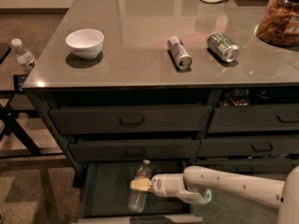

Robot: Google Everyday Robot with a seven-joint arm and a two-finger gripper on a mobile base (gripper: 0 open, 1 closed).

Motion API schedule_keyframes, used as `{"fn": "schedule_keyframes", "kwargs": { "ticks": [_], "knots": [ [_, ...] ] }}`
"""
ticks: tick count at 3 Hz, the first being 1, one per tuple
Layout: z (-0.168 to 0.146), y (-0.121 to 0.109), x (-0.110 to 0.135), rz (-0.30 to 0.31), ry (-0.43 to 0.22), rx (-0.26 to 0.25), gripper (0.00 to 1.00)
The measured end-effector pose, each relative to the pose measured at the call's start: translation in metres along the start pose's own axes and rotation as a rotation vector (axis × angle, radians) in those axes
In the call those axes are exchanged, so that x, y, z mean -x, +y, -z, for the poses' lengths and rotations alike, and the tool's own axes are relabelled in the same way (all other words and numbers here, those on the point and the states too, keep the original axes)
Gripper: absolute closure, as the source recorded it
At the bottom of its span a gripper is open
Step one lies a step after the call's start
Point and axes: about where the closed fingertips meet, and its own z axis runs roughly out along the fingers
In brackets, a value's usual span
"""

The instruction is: Place water bottle into bottom drawer

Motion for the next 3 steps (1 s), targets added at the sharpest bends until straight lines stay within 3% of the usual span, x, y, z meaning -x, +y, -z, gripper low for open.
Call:
{"fn": "schedule_keyframes", "kwargs": {
  "ticks": [1,3],
  "knots": [
    [-0.015,-0.020,-0.006,-0.044,0.003,0.024,1.00],
    [-0.058,-0.086,-0.007,-0.173,-0.040,0.090,1.00]
  ]
}}
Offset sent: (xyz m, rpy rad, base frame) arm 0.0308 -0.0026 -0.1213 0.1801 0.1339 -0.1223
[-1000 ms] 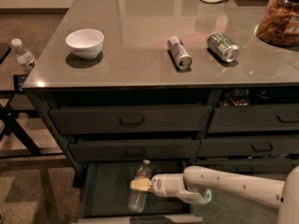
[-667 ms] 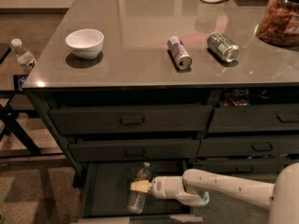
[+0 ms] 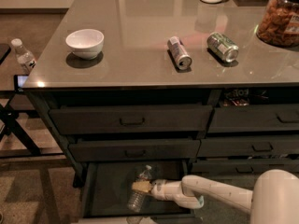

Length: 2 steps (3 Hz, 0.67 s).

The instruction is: Place water bottle into bottom drawer

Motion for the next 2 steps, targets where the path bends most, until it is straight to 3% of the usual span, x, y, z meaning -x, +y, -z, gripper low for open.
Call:
{"fn": "schedule_keyframes", "kwargs": {
  "ticks": [1,2],
  "knots": [
    [0.000,0.000,0.000,0.000,0.000,0.000,1.00],
    [-0.007,-0.012,-0.003,-0.037,0.011,-0.003,1.00]
  ]
}}
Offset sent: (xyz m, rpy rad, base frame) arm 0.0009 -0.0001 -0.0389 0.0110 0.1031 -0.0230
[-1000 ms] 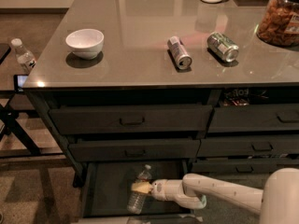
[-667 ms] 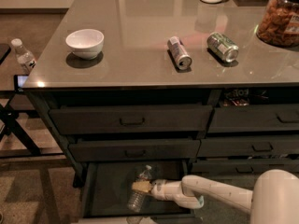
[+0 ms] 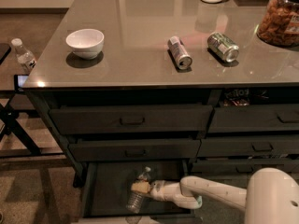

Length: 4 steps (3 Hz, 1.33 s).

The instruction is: Place water bottle into bottom drawer

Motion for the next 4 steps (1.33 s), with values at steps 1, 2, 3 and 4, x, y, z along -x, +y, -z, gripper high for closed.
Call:
{"fn": "schedule_keyframes", "kwargs": {
  "ticks": [1,2,3,4],
  "knots": [
    [-0.010,-0.027,0.000,-0.065,0.002,0.006,1.00],
    [-0.020,-0.056,0.009,-0.116,-0.006,0.002,1.00],
    [-0.020,-0.056,0.009,-0.116,-0.006,0.002,1.00],
    [-0.035,-0.074,0.009,-0.153,-0.012,0.019,1.00]
  ]
}}
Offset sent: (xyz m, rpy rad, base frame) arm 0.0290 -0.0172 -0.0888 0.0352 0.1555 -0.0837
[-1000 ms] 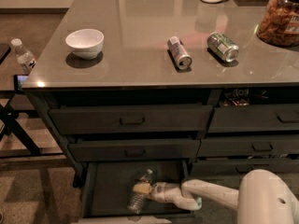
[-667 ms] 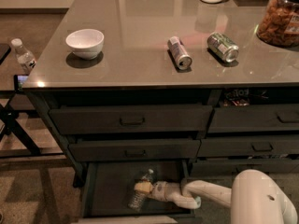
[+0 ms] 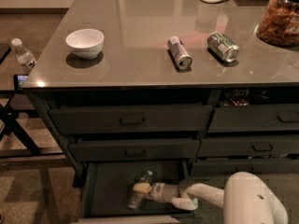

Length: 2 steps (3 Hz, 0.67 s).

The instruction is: Place water bottle into bottom drawer

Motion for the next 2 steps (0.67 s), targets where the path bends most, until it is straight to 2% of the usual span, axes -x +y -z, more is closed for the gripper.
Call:
{"fn": "schedule_keyframes", "kwargs": {
  "ticks": [1,2],
  "knots": [
    [-0.020,-0.026,0.009,-0.051,-0.001,0.010,1.00],
    [-0.034,-0.042,0.016,-0.076,0.007,0.003,1.00]
  ]
}}
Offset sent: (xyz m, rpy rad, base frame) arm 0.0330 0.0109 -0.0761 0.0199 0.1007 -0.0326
